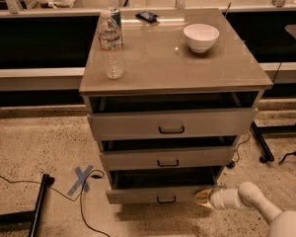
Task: Close bottom drawer
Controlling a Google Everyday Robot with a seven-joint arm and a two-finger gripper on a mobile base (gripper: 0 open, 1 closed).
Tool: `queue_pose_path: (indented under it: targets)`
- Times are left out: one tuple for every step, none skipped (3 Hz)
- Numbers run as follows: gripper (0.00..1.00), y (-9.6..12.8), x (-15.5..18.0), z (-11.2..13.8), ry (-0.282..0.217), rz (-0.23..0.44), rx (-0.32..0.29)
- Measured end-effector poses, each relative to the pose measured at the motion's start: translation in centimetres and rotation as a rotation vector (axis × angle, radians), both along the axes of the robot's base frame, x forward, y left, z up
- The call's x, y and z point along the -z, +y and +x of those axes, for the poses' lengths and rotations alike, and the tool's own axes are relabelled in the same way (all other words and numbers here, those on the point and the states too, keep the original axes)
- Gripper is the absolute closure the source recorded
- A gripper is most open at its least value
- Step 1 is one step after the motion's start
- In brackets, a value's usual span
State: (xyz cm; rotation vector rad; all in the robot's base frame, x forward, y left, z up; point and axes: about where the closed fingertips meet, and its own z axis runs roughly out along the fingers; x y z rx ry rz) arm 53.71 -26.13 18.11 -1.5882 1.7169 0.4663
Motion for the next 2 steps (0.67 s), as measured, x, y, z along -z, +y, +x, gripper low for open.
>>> queue_pose_path:
  targets:
    - [1.0, 0.4, 2.0, 2.5, 0.013, 0.009, 0.027]
    - [1.0, 0.5, 2.3, 3.9, 0.008, 0.016, 0.043]
